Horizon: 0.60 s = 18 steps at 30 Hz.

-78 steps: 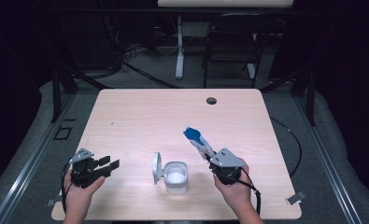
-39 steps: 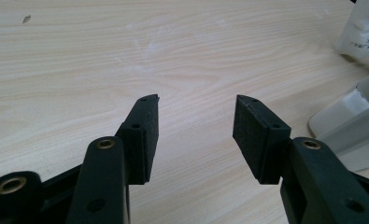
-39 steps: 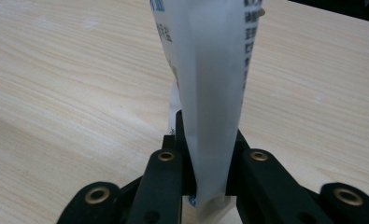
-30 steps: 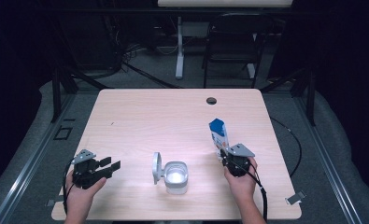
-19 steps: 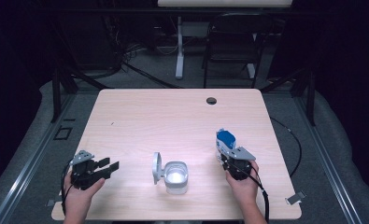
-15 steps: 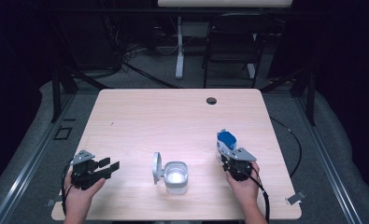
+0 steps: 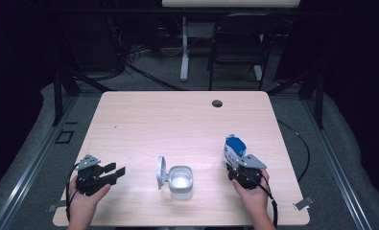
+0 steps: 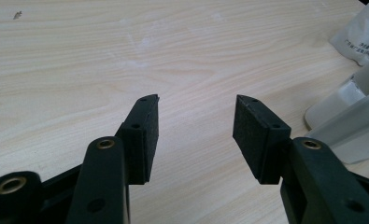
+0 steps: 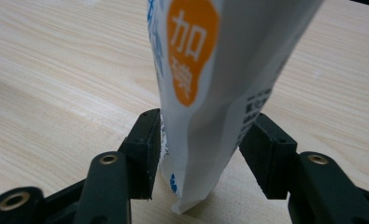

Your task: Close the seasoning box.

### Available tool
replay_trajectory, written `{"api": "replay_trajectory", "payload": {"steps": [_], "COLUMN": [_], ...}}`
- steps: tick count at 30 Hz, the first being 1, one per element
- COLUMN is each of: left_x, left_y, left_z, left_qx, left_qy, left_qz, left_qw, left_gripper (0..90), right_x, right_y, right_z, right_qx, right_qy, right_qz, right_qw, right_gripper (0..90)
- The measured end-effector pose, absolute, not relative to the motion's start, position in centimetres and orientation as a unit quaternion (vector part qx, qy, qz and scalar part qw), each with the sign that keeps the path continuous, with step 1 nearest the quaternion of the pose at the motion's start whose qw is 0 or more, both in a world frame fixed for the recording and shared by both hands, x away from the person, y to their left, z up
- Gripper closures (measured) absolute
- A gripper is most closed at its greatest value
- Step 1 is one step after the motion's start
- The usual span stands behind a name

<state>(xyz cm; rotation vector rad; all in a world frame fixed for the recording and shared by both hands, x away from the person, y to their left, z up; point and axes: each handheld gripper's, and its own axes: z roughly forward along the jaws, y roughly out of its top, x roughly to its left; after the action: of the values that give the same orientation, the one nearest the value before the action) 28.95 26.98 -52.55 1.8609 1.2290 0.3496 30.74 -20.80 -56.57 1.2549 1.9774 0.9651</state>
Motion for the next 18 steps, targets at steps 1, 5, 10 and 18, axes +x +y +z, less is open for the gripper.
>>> {"api": "replay_trajectory", "payload": {"steps": [1,5,10,18], "left_x": [28.92,28.83,28.7,28.65], "left_y": [26.97,26.92,26.72,26.27], "left_z": [-52.52,-52.52,-52.33,-52.28], "left_qx": [0.746,0.746,0.746,0.749], "left_qy": [0.492,0.491,0.488,0.483], "left_qz": [0.14,0.14,0.137,0.136], "left_qw": [0.427,0.427,0.432,0.432], "left_gripper": [51.1,51.1,51.2,53.1], "right_x": [30.68,30.45,30.16,29.72], "right_y": [-20.8,-20.71,-20.52,-20.43], "right_z": [-56.5,-56.44,-56.31,-56.28], "right_qx": [0.471,0.47,0.464,0.461], "right_qy": [0.747,0.745,0.748,0.751], "right_qz": [0.36,0.365,0.37,0.37], "right_qw": [0.301,0.301,0.297,0.294], "right_gripper": [48.2,46.2,43.8,41.6]}}
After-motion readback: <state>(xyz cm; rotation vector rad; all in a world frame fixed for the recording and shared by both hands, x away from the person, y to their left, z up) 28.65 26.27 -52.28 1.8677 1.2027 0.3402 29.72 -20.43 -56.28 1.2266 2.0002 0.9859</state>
